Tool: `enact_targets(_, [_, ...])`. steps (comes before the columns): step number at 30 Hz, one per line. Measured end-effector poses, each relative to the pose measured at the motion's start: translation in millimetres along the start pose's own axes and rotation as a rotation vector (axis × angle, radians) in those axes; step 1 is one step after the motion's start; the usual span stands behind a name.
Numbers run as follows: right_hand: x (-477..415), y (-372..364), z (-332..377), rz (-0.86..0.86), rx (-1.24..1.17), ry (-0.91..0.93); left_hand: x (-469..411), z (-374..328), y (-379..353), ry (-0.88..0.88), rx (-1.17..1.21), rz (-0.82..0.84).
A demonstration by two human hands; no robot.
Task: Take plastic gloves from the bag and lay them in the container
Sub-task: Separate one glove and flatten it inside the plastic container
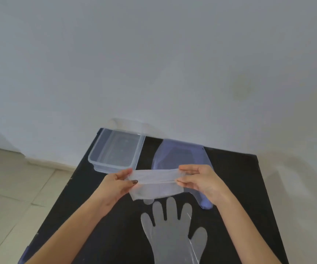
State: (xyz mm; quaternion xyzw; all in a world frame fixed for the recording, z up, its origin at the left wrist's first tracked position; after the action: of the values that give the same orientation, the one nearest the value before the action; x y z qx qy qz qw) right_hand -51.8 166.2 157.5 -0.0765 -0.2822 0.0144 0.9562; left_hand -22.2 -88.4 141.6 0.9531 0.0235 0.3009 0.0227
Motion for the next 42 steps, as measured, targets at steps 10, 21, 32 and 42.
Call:
enact_targets(10, [-34.8,-105.7,64.5,-0.026,-0.187,0.121,-48.2,-100.4,99.0,-0.108,0.034,0.058])
enact_targets(21, [-81.6,-181.3,98.6,-0.097,-0.266,0.157,-107.8,-160.1,165.2,-0.078,-0.041,0.15])
enact_targets(32, [-153.3,-192.0,115.8,-0.185,-0.148,0.178,-176.6,-186.4,164.1,-0.104,-0.14,0.144])
enact_targets(42, [-169.6,-179.4,89.9,-0.223,-0.007,0.296,-212.3,-168.0,163.1,-0.273,-0.463,0.177])
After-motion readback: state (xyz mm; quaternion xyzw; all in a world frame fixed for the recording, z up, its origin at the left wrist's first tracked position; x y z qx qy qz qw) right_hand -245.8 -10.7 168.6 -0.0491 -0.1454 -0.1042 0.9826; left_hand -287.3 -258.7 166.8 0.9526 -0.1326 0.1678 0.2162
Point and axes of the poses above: each hand's wrist, its own x-axis away from the middle knuckle, its own y-axis out of the back of the hand, z = x × y, the point moved 9 cm from there along -x, towards the middle knuckle, and after that the axes turned 10 degrees about -x, right-handed, at the moved point
